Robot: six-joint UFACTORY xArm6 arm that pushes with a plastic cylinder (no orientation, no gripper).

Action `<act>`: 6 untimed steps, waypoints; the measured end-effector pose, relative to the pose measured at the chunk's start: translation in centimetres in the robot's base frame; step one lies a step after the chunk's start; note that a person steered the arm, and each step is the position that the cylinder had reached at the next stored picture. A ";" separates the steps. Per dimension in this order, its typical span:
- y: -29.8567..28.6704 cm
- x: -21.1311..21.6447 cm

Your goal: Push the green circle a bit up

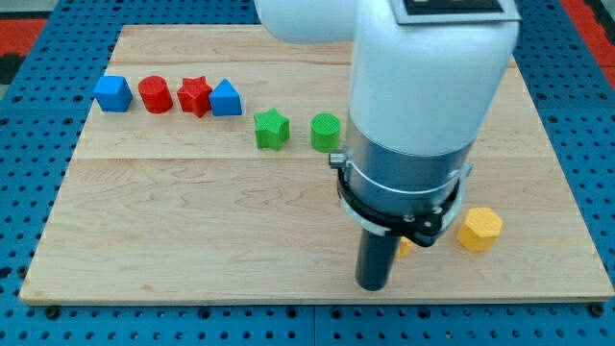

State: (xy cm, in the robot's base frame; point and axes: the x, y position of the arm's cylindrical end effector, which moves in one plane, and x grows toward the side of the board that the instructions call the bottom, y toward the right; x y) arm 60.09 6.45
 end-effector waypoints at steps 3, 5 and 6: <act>1.8 -2.4; -5.9 -1.0; -9.2 -6.5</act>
